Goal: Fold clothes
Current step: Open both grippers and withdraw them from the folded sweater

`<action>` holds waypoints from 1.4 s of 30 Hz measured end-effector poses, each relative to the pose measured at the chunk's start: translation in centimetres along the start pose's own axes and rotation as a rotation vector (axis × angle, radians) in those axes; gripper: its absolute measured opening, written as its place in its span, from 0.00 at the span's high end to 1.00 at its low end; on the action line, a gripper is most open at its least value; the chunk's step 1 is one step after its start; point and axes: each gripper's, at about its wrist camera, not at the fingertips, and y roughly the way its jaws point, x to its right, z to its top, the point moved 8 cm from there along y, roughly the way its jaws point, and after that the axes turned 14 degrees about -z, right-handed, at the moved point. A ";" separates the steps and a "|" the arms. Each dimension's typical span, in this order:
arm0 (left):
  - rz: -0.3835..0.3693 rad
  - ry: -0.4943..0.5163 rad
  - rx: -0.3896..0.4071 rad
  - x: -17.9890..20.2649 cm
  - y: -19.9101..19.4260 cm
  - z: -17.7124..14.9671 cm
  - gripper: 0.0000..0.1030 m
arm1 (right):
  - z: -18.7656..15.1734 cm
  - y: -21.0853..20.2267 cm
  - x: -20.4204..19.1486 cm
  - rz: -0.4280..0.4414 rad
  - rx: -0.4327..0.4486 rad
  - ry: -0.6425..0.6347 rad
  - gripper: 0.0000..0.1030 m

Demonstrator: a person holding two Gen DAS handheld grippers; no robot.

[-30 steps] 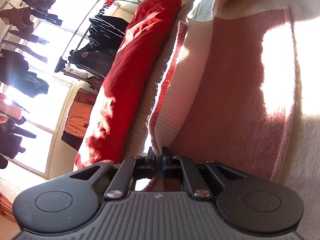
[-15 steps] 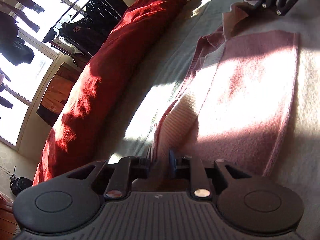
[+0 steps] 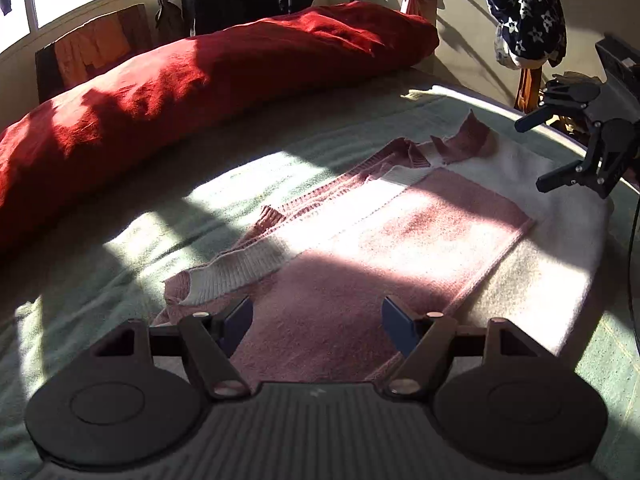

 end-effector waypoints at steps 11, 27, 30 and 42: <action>0.044 -0.110 0.025 -1.0 -1.4 -3.5 0.14 | -2.7 1.9 2.7 0.096 -0.083 0.338 0.00; -0.047 -0.112 0.022 5.6 -5.4 -10.2 0.14 | -9.5 -6.5 -3.4 0.152 -0.092 0.356 0.00; -0.047 -0.093 0.049 5.9 -6.2 -8.4 0.14 | -7.8 -8.2 -3.7 0.148 -0.048 0.338 0.00; -0.050 -0.135 0.031 5.0 -2.7 -9.8 0.02 | -8.8 -5.0 -6.2 0.139 -0.101 0.350 0.00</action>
